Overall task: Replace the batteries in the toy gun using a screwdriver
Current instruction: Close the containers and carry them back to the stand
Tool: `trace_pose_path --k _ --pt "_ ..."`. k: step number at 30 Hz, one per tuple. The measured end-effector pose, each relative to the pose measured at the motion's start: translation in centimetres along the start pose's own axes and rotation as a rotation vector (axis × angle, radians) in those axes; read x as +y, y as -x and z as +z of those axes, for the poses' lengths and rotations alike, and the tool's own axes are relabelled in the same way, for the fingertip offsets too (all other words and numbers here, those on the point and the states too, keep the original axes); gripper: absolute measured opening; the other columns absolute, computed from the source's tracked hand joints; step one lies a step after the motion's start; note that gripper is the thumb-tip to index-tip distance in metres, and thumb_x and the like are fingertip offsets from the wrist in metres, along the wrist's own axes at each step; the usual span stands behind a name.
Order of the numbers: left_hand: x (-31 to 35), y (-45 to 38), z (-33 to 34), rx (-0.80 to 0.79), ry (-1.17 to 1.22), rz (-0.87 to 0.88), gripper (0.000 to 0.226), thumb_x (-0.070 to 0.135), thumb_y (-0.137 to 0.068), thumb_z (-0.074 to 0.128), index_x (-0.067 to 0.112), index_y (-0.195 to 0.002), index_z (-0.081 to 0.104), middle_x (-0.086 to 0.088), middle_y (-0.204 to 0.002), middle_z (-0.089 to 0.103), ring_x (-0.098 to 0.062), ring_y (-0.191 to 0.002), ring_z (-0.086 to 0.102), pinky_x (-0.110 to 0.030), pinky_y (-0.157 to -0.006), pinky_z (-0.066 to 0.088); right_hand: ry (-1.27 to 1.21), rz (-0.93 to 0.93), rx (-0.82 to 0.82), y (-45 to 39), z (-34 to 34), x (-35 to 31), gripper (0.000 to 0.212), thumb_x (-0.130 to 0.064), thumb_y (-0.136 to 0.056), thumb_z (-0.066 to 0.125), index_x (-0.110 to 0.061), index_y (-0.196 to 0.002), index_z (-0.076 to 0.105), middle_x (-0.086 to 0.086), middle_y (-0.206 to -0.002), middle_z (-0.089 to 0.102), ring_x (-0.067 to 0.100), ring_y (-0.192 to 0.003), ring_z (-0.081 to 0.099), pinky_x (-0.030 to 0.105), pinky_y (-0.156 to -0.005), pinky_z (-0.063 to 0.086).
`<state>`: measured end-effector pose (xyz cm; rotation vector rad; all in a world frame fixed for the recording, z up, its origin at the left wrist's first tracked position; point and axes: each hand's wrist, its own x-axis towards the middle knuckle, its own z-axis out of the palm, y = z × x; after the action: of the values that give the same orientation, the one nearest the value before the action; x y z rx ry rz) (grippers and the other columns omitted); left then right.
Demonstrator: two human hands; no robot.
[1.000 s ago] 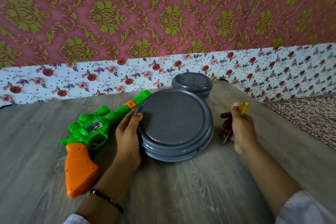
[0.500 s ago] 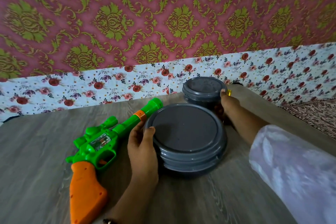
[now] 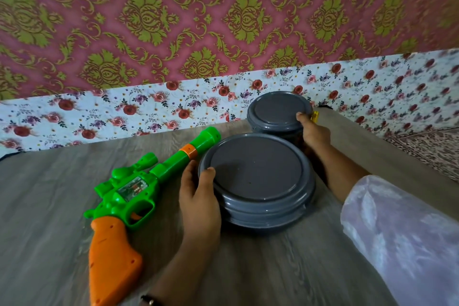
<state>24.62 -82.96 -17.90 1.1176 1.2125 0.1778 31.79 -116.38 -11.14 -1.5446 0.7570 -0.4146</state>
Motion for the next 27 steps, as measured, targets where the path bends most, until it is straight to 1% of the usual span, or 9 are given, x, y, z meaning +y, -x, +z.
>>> trace_pose_path --k 1,2,3,4,5,8,12,19,27 --pt "0.1 0.6 1.4 -0.135 0.094 -0.051 0.051 -0.013 -0.089 0.047 -0.015 -0.137 0.03 -0.026 -0.151 0.026 -0.033 -0.14 0.026 -0.029 -0.116 0.004 -0.019 -0.009 0.014 0.3 -0.3 0.1 0.05 -0.049 -0.081 0.064 -0.002 -0.1 0.057 0.01 -0.091 0.056 0.023 -0.082 0.056 0.033 -0.072 0.046" --pt "-0.5 3.2 3.5 -0.3 0.039 0.059 0.048 -0.006 -0.091 0.049 -0.007 -0.139 0.039 -0.022 -0.148 0.037 -0.031 -0.136 0.036 -0.032 -0.116 0.02 -0.047 -0.008 0.03 0.6 -0.6 0.3 0.048 -0.047 -0.081 0.065 -0.003 -0.097 0.058 0.012 -0.095 0.058 0.025 -0.085 0.058 0.034 -0.074 0.048" --pt "-1.6 5.8 4.0 -0.498 0.051 0.33 0.043 0.003 -0.092 0.053 0.003 -0.135 0.048 -0.016 -0.138 0.051 -0.028 -0.128 0.049 -0.036 -0.111 0.036 -0.083 0.003 0.05 1.0 -1.0 0.5 0.046 -0.047 -0.08 0.066 -0.004 -0.094 0.058 0.013 -0.098 0.06 0.026 -0.088 0.059 0.036 -0.076 0.05" --pt "-3.1 8.3 4.3 -0.649 0.072 0.457 0.039 0.009 -0.091 0.055 0.007 -0.13 0.055 -0.012 -0.127 0.061 -0.026 -0.118 0.058 -0.04 -0.104 0.044 -0.127 0.02 0.069 1.5 -1.4 0.7 0.044 -0.046 -0.079 0.067 -0.005 -0.091 0.057 0.013 -0.098 0.061 0.027 -0.089 0.06 0.037 -0.077 0.05" --pt "-3.8 10.2 4.4 -0.693 0.111 0.526 0.035 0.01 -0.091 0.055 0.007 -0.125 0.059 -0.011 -0.12 0.066 -0.024 -0.111 0.062 -0.039 -0.098 0.049 -0.185 0.04 0.092 2.2 -2.0 0.9 0.042 -0.045 -0.078 0.069 -0.006 -0.089 0.056 0.012 -0.096 0.061 0.027 -0.087 0.06 0.035 -0.074 0.049" --pt "-3.5 10.5 4.3 -0.689 0.213 0.537 0.032 0.007 -0.09 0.054 0.001 -0.12 0.061 -0.015 -0.116 0.067 -0.025 -0.106 0.063 -0.036 -0.09 0.051 -0.396 0.082 0.15 3.8 -4.0 2.0 0.038 -0.041 -0.076 0.073 -0.008 -0.075 0.056 0.006 -0.079 0.06 0.02 -0.069 0.057 0.031 -0.059 0.047" --pt "-3.2 10.0 4.4 -0.682 0.226 0.531 0.035 0.009 -0.087 0.057 -0.001 -0.121 0.06 -0.019 -0.118 0.065 -0.026 -0.105 0.062 -0.04 -0.093 0.05 -0.563 0.112 0.195 5.9 -7.1 3.5 0.034 -0.039 -0.077 0.073 -0.013 -0.07 0.052 0.0 -0.061 0.044 0.011 -0.049 0.038 0.018 -0.035 0.028" --pt "-3.3 10.7 3.5 -0.671 0.313 0.481 0.029 0.01 -0.087 0.056 0.0 -0.114 0.063 -0.016 -0.105 0.065 -0.024 -0.095 0.06 -0.038 -0.086 0.051 -0.697 -0.01 0.083 8.8 -9.0 4.9 0.03 -0.036 -0.083 0.068 -0.015 -0.07 0.051 0.0 -0.056 0.04 0.006 -0.036 0.032 0.017 -0.032 0.024" --pt "-2.7 10.8 3.4 -0.62 0.348 0.43 0.043 0.006 -0.082 0.063 0.007 -0.125 0.057 -0.009 -0.114 0.063 -0.02 -0.101 0.06 -0.033 -0.09 0.051 -0.69 -0.038 0.02 9.0 -8.8 4.7 0.031 -0.035 -0.085 0.064 -0.014 -0.068 0.049 0.0 -0.052 0.04 0.005 -0.032 0.031 0.016 -0.031 0.023"
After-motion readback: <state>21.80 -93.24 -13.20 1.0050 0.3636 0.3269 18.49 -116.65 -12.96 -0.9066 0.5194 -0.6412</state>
